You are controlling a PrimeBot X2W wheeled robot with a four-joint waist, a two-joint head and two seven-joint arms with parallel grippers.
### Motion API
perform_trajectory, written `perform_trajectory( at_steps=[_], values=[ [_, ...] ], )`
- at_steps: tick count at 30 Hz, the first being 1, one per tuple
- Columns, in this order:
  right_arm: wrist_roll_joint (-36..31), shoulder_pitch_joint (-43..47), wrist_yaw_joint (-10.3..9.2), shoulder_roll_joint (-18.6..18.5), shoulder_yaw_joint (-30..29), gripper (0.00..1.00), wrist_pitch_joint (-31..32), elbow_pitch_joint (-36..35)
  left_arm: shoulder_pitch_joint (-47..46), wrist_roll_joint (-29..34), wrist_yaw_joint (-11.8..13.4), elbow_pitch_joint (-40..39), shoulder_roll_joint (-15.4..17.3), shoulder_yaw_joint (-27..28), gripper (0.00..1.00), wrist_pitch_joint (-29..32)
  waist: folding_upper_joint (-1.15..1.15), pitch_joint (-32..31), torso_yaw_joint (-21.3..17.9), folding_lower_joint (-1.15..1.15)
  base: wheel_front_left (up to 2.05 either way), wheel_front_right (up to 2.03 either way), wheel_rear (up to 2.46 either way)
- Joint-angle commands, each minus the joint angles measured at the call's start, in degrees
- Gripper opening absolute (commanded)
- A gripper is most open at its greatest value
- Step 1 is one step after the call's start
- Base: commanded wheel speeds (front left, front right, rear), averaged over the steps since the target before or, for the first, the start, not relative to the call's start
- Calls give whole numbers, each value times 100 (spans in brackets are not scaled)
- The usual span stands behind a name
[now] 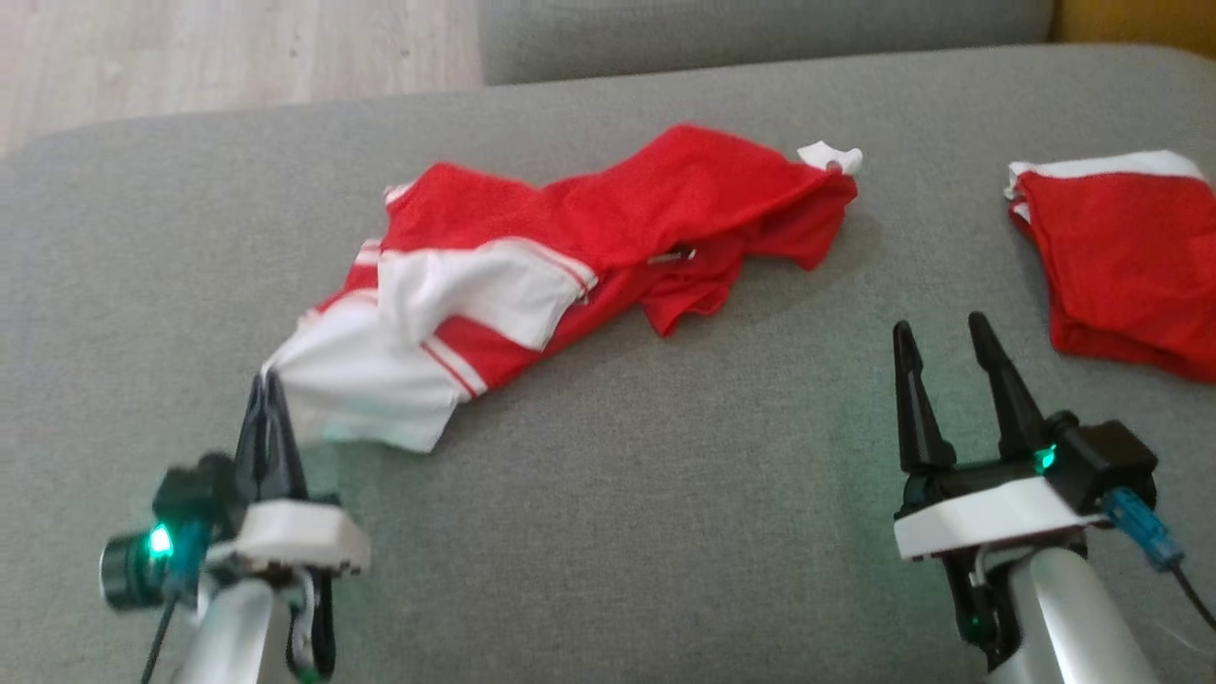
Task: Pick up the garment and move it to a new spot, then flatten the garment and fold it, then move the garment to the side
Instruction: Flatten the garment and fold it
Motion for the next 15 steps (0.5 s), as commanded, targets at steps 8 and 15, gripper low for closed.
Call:
perform_trajectory(
  at_steps=[8, 15],
  values=[
    [33, -35, 11, -9, 222, 100, -61, -108, 350, 59, 149, -806, 126, 291, 100, -71, 0, -173, 79, 1, 0, 0, 0],
    [19, -71, 11, -9, 241, 100, -61, -98, 324, 265, 22, -1402, -7, 186, 100, -71, 0, -142, 12, 1, 0, 0, 0]
  ],
)
